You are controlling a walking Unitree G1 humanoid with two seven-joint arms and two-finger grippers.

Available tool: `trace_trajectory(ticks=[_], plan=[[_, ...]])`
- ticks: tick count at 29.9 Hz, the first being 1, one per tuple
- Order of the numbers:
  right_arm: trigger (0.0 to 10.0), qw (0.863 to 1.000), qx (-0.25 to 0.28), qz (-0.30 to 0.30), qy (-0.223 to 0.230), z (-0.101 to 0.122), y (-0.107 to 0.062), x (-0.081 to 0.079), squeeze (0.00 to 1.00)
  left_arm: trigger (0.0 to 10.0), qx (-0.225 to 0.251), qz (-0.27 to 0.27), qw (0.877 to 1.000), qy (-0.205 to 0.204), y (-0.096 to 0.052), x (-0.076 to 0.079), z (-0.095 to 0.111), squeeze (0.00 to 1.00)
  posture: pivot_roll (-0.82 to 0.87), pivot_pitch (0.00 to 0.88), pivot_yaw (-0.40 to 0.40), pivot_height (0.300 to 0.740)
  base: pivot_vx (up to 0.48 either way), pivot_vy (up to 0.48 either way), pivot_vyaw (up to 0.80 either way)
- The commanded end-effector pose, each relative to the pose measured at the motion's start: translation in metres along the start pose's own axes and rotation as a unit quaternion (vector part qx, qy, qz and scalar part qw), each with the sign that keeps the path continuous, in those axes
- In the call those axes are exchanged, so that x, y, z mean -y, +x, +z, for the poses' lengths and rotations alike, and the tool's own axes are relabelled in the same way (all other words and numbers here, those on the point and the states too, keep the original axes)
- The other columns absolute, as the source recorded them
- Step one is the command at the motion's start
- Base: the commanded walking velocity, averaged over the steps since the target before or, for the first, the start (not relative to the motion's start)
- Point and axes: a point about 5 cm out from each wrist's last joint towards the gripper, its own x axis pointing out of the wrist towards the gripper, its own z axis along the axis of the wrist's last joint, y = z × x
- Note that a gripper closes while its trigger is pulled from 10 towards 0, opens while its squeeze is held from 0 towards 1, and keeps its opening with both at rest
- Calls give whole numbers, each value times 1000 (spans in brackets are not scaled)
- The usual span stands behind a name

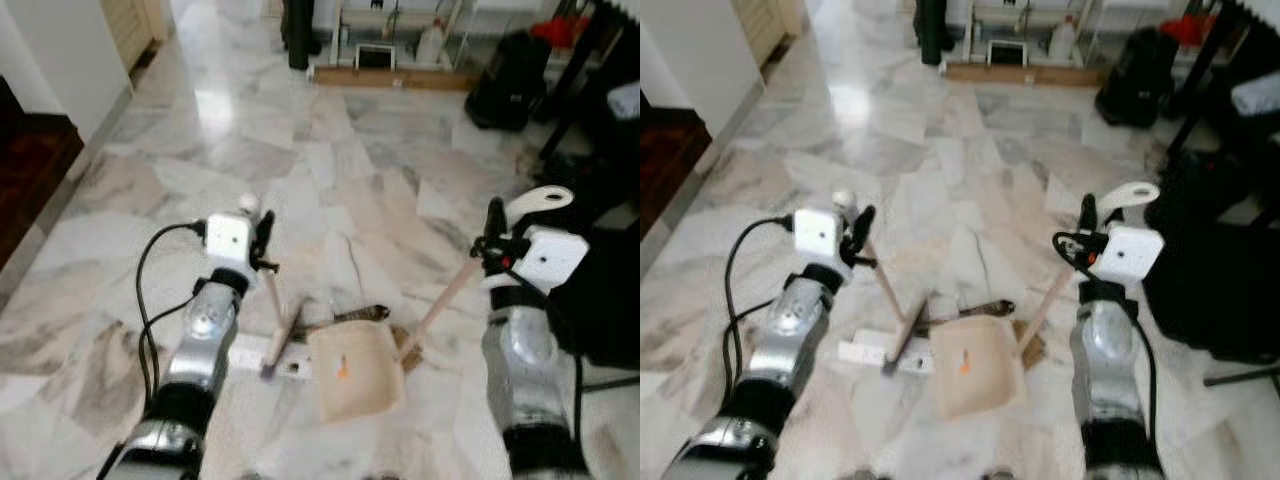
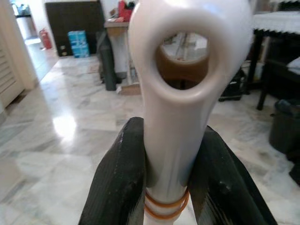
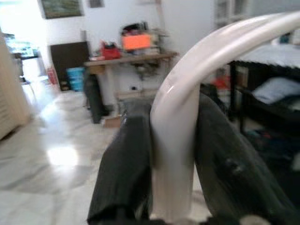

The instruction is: Sweep floor

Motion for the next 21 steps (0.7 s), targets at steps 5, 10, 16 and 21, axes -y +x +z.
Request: trace_trajectory(ticks=[5,10,16,21], plan=[[10000,999,53,12,1,26,10,-6,0,10000,21,2,1000,-3,1,-2,7,0,60,136,-23,740,259,0,0],[10000,997,70,15,2,36,14,-8,0,10000,21,3,1000,-3,1,-2,7,0,58,135,-24,740,254,0,0],[10000,996,83,14,-3,46,17,-6,0,10000,21,2,1000,-5,1,-1,7,0,56,135,-25,740,255,0,0],[10000,996,84,12,-6,49,18,-3,0,10000,20,3,1000,-3,1,-1,6,0,56,135,-25,740,258,0,0]])
